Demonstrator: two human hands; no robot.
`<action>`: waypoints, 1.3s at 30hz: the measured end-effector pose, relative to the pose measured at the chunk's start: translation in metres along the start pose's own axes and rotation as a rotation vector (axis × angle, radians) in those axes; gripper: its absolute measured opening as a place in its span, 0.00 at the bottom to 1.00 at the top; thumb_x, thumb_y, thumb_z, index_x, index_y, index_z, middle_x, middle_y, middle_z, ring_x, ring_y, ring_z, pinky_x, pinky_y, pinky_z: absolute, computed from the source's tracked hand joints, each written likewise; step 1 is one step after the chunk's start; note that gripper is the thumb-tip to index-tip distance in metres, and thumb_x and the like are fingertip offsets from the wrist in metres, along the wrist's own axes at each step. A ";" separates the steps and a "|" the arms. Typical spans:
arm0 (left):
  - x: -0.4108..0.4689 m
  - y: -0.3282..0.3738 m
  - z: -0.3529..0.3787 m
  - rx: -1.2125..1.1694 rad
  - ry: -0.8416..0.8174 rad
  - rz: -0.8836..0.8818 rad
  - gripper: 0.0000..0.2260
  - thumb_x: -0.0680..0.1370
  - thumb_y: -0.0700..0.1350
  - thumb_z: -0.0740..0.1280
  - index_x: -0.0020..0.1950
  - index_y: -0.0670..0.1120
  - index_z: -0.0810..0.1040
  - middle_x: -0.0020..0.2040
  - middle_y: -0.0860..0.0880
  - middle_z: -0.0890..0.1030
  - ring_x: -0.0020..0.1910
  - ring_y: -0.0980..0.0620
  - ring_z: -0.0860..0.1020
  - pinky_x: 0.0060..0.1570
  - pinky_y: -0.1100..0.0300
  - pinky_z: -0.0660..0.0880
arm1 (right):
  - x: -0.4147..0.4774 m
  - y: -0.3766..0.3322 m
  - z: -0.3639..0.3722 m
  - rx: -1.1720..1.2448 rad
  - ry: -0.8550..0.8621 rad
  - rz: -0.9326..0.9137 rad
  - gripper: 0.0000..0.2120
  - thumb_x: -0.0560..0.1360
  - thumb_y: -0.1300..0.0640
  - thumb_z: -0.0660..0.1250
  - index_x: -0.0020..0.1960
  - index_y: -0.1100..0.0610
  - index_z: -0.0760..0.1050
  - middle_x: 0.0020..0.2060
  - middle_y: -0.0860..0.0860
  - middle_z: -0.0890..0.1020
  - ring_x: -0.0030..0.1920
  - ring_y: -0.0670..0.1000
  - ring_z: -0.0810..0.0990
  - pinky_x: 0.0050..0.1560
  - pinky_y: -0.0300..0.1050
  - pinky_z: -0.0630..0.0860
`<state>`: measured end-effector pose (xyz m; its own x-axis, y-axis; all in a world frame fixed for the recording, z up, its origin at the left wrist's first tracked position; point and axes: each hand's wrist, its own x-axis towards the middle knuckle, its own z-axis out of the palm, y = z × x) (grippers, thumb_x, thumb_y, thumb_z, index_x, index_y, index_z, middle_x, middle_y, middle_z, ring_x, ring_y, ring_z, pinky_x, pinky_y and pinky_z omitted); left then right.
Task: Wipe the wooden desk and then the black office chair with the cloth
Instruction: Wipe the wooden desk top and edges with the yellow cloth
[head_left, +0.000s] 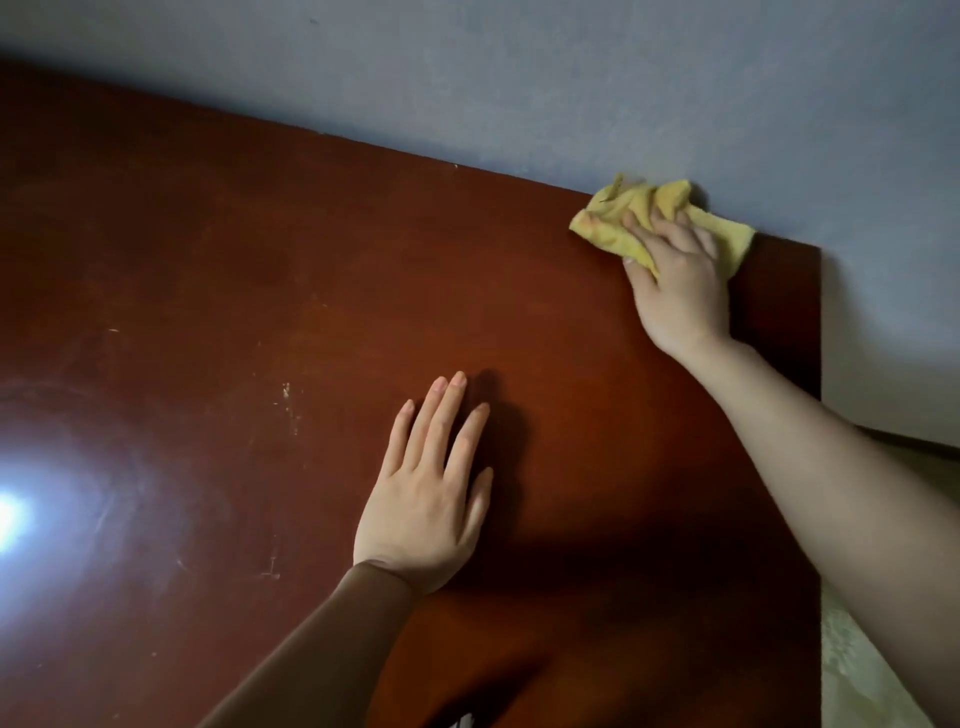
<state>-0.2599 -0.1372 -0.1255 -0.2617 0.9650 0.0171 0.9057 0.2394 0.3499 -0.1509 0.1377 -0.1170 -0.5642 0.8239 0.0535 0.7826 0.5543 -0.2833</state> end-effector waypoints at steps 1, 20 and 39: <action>0.000 0.001 0.000 0.001 0.004 0.005 0.23 0.79 0.50 0.54 0.72 0.41 0.66 0.75 0.40 0.59 0.75 0.45 0.53 0.73 0.49 0.50 | 0.001 -0.010 0.003 -0.001 -0.018 -0.062 0.20 0.79 0.56 0.62 0.70 0.54 0.69 0.69 0.55 0.71 0.70 0.60 0.63 0.71 0.46 0.55; 0.000 -0.004 0.000 0.000 -0.002 0.003 0.23 0.79 0.49 0.55 0.71 0.41 0.67 0.74 0.41 0.63 0.75 0.45 0.57 0.73 0.49 0.52 | 0.065 -0.171 0.054 0.031 -0.359 -0.643 0.22 0.81 0.50 0.57 0.74 0.47 0.61 0.75 0.48 0.58 0.76 0.52 0.53 0.74 0.46 0.46; 0.001 -0.003 -0.004 -0.031 -0.043 -0.016 0.23 0.79 0.49 0.54 0.71 0.41 0.67 0.74 0.43 0.63 0.75 0.49 0.56 0.73 0.51 0.50 | -0.022 0.021 -0.012 0.136 -0.128 -0.223 0.19 0.78 0.58 0.63 0.69 0.51 0.70 0.70 0.51 0.69 0.72 0.54 0.63 0.71 0.42 0.53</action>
<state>-0.2639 -0.1370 -0.1229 -0.2611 0.9649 -0.0289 0.8906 0.2523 0.3783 -0.1192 0.1326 -0.1125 -0.7537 0.6571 0.0100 0.5980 0.6920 -0.4045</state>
